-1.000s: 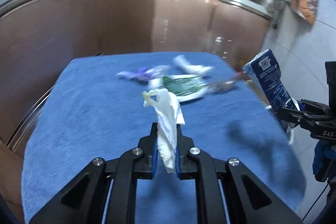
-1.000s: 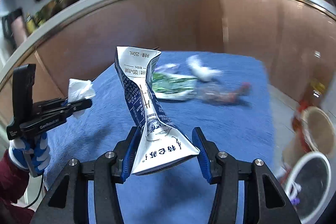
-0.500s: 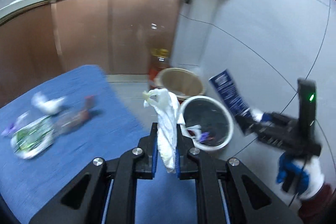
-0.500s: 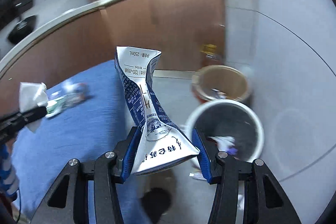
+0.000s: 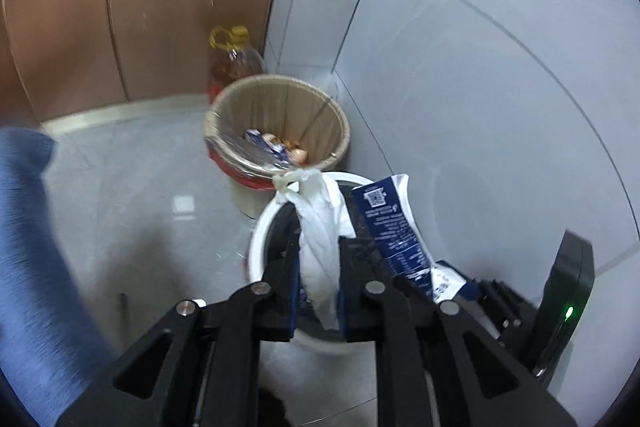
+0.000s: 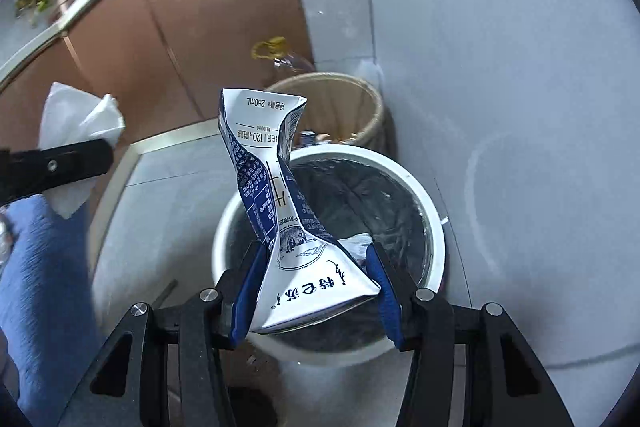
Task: Collect trash
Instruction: 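Carry cloth and milk carton over the black bin and open both tools, then return both tools to the table toward the green pouch and bottle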
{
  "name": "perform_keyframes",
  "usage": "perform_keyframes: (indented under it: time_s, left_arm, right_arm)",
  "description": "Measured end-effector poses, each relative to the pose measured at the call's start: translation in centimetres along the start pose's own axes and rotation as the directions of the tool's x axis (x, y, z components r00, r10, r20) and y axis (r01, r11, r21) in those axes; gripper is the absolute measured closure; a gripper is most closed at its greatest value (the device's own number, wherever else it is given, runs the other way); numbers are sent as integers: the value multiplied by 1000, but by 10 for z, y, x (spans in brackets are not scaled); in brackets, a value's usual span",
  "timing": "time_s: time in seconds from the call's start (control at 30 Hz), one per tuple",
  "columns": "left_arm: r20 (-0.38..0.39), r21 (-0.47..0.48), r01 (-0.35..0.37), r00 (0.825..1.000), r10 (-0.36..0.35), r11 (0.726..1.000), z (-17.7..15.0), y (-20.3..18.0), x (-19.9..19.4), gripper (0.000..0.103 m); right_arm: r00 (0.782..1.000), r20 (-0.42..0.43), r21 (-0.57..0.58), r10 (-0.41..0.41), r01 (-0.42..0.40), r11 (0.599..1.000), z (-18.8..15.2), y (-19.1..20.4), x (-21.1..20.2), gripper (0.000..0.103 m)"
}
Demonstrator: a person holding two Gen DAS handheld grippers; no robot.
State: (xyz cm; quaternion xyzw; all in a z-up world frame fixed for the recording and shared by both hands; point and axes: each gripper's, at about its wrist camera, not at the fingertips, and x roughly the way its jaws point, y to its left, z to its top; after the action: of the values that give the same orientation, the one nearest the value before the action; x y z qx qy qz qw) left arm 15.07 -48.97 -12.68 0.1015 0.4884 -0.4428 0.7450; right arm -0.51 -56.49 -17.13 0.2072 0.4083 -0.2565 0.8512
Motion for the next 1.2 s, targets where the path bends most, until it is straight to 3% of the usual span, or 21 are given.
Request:
perform_keyframes:
  time_s: [0.03, 0.1, 0.17, 0.53, 0.83, 0.93, 1.2]
  left_arm:
    - [-10, -12, 11, 1000, -11, 1000, 2, 2, 9, 82]
    - [-31, -46, 31, 999, -32, 998, 7, 6, 25, 60]
    - [-29, -60, 40, 999, -42, 997, 8, 9, 31, 53]
    - [14, -45, 44, 999, -43, 998, 17, 3, 13, 49]
    - [15, -41, 80, 997, -80, 996, 16, -15, -1, 46]
    - [16, -45, 76, 997, -75, 996, 16, -20, 2, 40]
    - [28, -49, 86, 996, -85, 995, 15, -23, 7, 37]
  right_arm:
    - [1000, -6, 5, -10, 10, 1000, 1, -3, 6, 53]
    - [999, -20, 15, -26, 26, 1000, 1, -9, 18, 53]
    - [999, -26, 9, -47, 48, 999, 1, -12, 26, 49]
    - [997, -16, -14, -82, 82, 997, -9, 4, 8, 31]
    - [995, 17, -23, -103, 104, 994, -25, 14, -44, 27]
    - [994, 28, -36, -104, 105, 994, -29, 18, -58, 26]
    - [995, 39, -67, -91, 94, 993, -31, 29, -67, 26]
